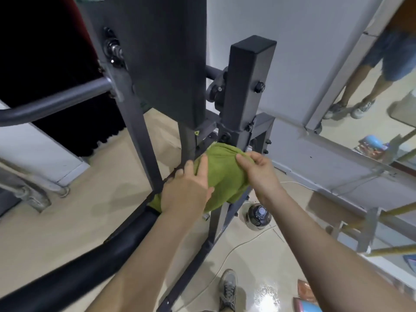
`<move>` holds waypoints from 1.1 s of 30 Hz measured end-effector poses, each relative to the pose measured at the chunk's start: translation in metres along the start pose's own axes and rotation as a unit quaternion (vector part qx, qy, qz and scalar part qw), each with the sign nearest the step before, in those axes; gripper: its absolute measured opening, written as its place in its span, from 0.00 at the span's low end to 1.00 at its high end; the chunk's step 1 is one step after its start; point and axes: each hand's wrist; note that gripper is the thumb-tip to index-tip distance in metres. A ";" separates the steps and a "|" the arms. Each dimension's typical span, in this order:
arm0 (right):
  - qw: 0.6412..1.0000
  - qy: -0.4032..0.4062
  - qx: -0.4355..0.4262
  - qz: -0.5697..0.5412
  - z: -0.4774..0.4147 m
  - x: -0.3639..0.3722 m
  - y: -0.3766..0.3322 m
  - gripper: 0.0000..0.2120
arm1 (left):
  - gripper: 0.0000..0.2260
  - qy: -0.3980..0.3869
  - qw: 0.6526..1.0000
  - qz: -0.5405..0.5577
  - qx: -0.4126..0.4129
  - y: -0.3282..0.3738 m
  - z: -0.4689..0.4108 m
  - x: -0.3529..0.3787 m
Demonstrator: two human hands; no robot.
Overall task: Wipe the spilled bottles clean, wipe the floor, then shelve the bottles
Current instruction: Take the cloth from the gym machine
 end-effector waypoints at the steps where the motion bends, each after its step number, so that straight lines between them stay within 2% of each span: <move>1: 0.999 0.004 0.010 -0.052 0.001 -0.014 -0.002 0.06 | 0.27 0.039 0.999 0.015 0.027 -0.001 -0.003 0.002; 3: 0.984 0.014 0.040 -0.173 0.008 -0.041 -0.006 0.06 | 0.19 0.136 0.978 0.136 0.086 0.002 -0.006 0.003; 5: 0.967 0.028 0.056 -0.248 0.016 -0.063 -0.008 0.08 | 0.14 0.141 0.934 0.318 0.073 0.016 -0.007 -0.007; 6: 0.961 0.031 0.062 -0.268 0.019 -0.072 -0.010 0.09 | 0.12 0.096 0.902 0.419 0.025 0.027 -0.008 -0.016; 8: 0.964 0.025 0.073 -0.255 0.027 -0.085 -0.016 0.12 | 0.11 -0.049 0.827 0.559 -0.045 0.043 -0.013 -0.034; 10: 0.981 0.017 0.065 -0.179 0.037 -0.099 -0.023 0.08 | 0.11 -0.190 0.738 0.647 -0.024 0.050 -0.017 -0.044; 11: 0.988 0.010 0.058 -0.146 0.042 -0.104 -0.026 0.06 | 0.10 -0.262 0.697 0.667 0.013 0.054 -0.020 -0.050; 12: 0.990 0.005 0.053 -0.129 0.048 -0.109 -0.030 0.06 | 0.09 -0.310 0.683 0.660 0.051 0.059 -0.023 -0.055; 13: 0.991 0.002 0.043 -0.128 0.055 -0.115 -0.032 0.06 | 0.09 -0.323 0.686 0.647 0.080 0.068 -0.026 -0.055; 14: 0.990 -0.004 0.035 -0.135 0.063 -0.119 -0.036 0.06 | 0.09 -0.293 0.707 0.636 0.093 0.076 -0.031 -0.053; 15: 0.988 -0.015 0.026 -0.149 0.069 -0.123 -0.039 0.06 | 0.10 -0.227 0.733 0.635 0.092 0.082 -0.037 -0.050; 17: 0.982 -0.031 0.004 -0.188 0.090 -0.137 -0.039 0.05 | 0.19 -0.103 0.775 0.613 0.113 0.099 -0.047 -0.040; 18: 0.981 -0.043 -0.004 -0.190 0.102 -0.143 -0.039 0.04 | 0.24 -0.103 0.788 0.587 0.157 0.106 -0.048 -0.034; 19: 0.982 -0.056 -0.014 -0.181 0.112 -0.151 -0.035 0.04 | 0.24 -0.142 0.792 0.557 0.204 0.114 -0.046 -0.029; 21: 0.986 -0.054 -0.021 -0.157 0.137 -0.164 -0.030 0.05 | 0.16 -0.232 0.797 0.497 0.252 0.132 -0.037 -0.020; 22: 0.988 -0.035 -0.021 -0.151 0.150 -0.172 -0.027 0.05 | 0.10 -0.226 0.813 0.471 0.258 0.142 -0.031 -0.018; 23: 0.990 -0.009 -0.028 -0.138 0.162 -0.182 -0.020 0.05 | 0.07 -0.184 0.836 0.445 0.261 0.153 -0.025 -0.017; 25: 0.995 0.049 -0.037 -0.075 0.193 -0.206 -0.007 0.05 | 0.06 -0.045 0.893 0.365 0.258 0.176 -0.011 -0.024; 26: 0.996 0.073 -0.036 -0.036 0.212 -0.217 0.000 0.05 | 0.06 0.009 0.899 0.352 0.261 0.189 -0.001 -0.031; 28: 0.994 0.106 -0.026 0.013 0.251 -0.238 0.020 0.06 | 0.03 0.050 0.872 0.394 0.286 0.219 0.022 -0.045; 29: 0.993 0.118 -0.022 0.018 0.273 -0.248 0.031 0.07 | 0.00 0.048 0.859 0.411 0.302 0.236 0.036 -0.050; 31: 0.991 0.131 -0.017 0.001 0.319 -0.267 0.054 0.08 | 0.04 0.038 0.836 0.424 0.346 0.273 0.070 -0.056; 33: 0.989 0.140 0.015 -0.056 0.366 -0.282 0.080 0.09 | 0.04 0.017 0.807 0.451 0.382 0.308 0.107 -0.062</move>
Point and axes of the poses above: each hand's wrist, its own z-axis away from the middle knuckle, its own x-axis out of the palm, y = z × x, and after that the axes turned 6 degrees about x, right-handed
